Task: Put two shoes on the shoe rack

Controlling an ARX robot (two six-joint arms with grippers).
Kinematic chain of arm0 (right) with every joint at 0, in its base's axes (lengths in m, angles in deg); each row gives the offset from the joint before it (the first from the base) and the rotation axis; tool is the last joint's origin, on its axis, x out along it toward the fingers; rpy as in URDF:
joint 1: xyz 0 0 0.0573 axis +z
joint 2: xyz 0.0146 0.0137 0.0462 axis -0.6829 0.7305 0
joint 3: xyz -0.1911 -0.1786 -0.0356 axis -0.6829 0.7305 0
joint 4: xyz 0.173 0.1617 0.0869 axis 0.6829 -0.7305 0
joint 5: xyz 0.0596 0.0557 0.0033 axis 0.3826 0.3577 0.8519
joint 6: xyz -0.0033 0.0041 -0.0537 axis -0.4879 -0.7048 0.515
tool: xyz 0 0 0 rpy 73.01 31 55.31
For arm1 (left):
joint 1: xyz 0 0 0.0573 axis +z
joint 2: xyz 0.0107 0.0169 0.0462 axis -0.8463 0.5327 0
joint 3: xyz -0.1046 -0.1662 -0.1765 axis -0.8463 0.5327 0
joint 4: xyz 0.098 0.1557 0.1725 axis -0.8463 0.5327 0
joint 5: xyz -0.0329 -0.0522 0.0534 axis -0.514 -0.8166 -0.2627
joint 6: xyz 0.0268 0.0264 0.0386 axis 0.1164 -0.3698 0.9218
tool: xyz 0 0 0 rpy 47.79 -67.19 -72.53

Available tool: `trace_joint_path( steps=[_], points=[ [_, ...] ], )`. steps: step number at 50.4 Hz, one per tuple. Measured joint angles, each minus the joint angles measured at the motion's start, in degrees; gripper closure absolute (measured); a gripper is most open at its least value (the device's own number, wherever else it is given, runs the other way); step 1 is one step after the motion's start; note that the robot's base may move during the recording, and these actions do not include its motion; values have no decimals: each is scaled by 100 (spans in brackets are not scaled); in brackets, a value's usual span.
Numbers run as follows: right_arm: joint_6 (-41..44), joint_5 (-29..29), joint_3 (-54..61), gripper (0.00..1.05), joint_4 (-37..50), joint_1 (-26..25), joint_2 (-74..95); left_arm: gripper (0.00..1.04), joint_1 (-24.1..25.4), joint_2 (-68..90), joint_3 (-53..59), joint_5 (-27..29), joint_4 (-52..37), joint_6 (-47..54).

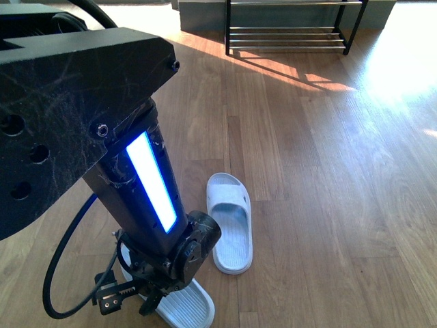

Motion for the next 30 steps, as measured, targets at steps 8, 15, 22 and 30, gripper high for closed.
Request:
trace_joint_path(
  steps=[8,15,22,30],
  points=[
    [0,0,0,9,0,0,0,44,140,138,-216,98,22,87],
    [0,0,0,9,0,0,0,74,269,267,-387,101,-57,173],
    [0,0,0,9,-2,0,0,100,411,63,-68,199,-463,378],
    [0,0,0,9,0,0,0,103,566,-890,914,553,-1552,1202]
  ],
)
